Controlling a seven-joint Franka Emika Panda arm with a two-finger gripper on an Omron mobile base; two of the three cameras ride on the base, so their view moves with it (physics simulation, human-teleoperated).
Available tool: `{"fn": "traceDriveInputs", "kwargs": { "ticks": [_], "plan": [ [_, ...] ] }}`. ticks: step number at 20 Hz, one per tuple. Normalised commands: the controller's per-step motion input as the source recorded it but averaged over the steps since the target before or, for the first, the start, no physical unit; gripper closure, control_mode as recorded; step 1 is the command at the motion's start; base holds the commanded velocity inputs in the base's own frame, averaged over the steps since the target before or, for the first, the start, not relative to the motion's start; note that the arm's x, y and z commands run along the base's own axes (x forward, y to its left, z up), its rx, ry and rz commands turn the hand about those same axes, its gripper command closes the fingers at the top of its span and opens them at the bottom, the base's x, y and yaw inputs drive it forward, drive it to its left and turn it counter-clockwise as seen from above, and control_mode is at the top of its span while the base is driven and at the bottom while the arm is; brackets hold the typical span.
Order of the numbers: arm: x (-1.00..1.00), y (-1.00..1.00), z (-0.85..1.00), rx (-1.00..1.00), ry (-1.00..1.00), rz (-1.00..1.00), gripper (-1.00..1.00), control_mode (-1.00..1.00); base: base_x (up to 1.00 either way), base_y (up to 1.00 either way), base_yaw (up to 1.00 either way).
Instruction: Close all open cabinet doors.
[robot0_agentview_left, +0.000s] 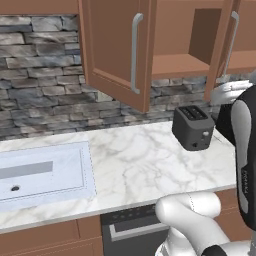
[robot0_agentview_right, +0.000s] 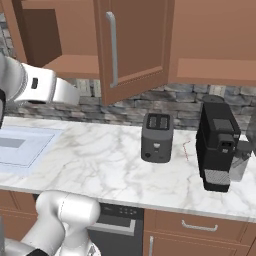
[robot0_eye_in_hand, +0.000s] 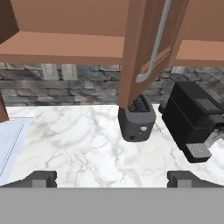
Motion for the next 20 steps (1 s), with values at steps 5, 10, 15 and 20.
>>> {"fn": "traceDriveInputs", "kwargs": {
  "ticks": [5,10,15,20],
  "plan": [
    [-0.44,0.0,0.27,0.03,-0.11,0.07,-1.0,-1.0,0.0,0.0,0.0],
    [-0.1,0.11,0.15,0.01,-0.06,0.03,-1.0,-1.0,0.0,0.0,0.0],
    [0.05,0.54,0.01,0.0,-0.16,-0.01,-1.0,-1.0,0.0,0.0,0.0],
    [0.22,0.56,-0.02,0.0,-0.25,-0.05,-1.0,-1.0,0.0,0.0,0.0]
  ]
}}
